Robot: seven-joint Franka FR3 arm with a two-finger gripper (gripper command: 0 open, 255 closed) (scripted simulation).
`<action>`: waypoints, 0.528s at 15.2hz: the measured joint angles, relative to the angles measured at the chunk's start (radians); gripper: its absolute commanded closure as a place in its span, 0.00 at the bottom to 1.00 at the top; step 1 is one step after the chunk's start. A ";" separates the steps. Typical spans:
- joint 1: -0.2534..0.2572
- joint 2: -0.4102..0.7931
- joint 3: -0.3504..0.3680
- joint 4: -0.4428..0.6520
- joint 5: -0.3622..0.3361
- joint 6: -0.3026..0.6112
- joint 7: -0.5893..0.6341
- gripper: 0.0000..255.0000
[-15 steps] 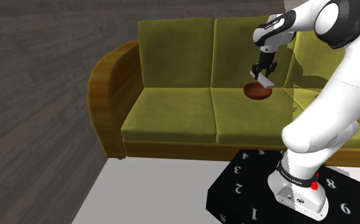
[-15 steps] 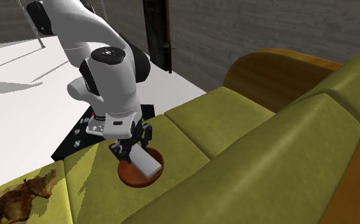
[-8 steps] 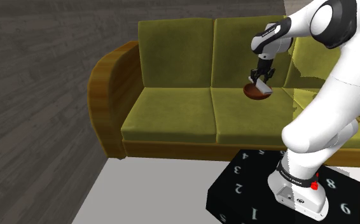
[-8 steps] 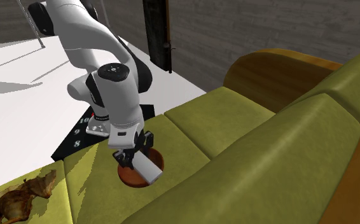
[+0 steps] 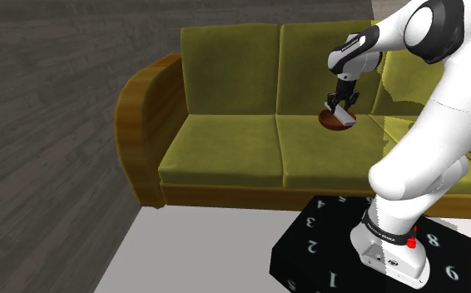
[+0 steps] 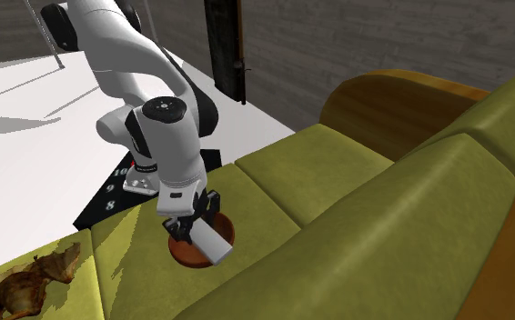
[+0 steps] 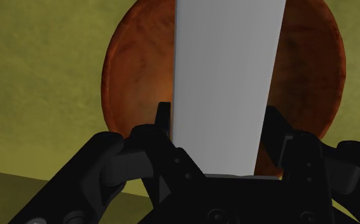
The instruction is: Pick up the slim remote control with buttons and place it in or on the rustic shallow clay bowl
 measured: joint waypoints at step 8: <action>0.000 -0.006 0.000 0.010 -0.002 -0.015 0.001 0.00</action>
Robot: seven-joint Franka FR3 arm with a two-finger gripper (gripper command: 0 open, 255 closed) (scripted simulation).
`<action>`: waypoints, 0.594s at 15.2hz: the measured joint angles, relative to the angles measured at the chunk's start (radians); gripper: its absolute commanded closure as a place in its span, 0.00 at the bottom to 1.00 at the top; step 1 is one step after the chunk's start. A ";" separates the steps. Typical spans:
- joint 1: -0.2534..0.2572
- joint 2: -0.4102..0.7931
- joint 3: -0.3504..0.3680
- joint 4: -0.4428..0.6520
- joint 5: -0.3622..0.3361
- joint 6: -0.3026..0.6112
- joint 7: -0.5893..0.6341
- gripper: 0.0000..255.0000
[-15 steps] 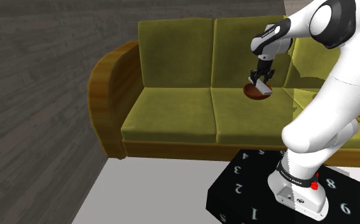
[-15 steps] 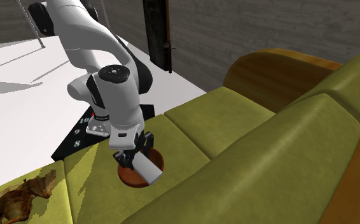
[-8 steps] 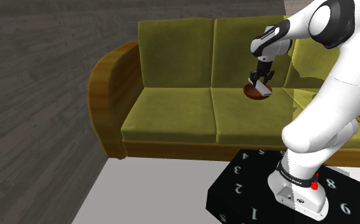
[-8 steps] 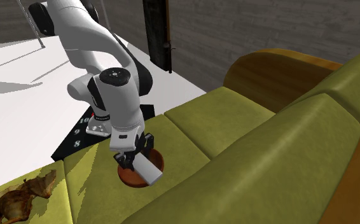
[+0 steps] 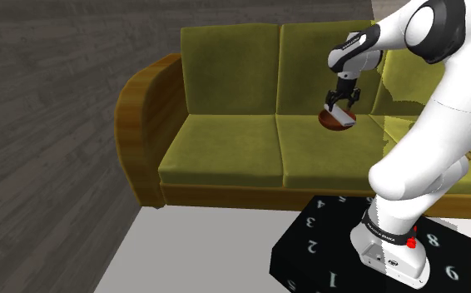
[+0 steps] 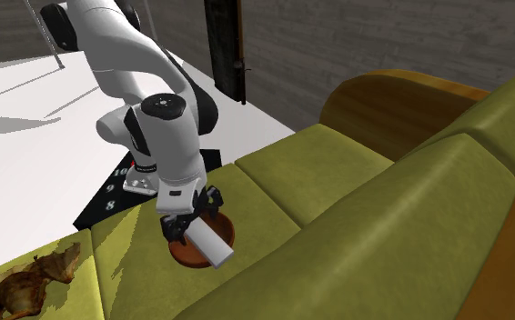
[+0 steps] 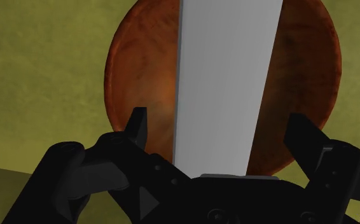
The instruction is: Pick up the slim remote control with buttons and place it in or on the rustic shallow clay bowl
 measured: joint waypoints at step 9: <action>0.003 -0.047 0.007 0.065 -0.017 -0.110 0.013 0.00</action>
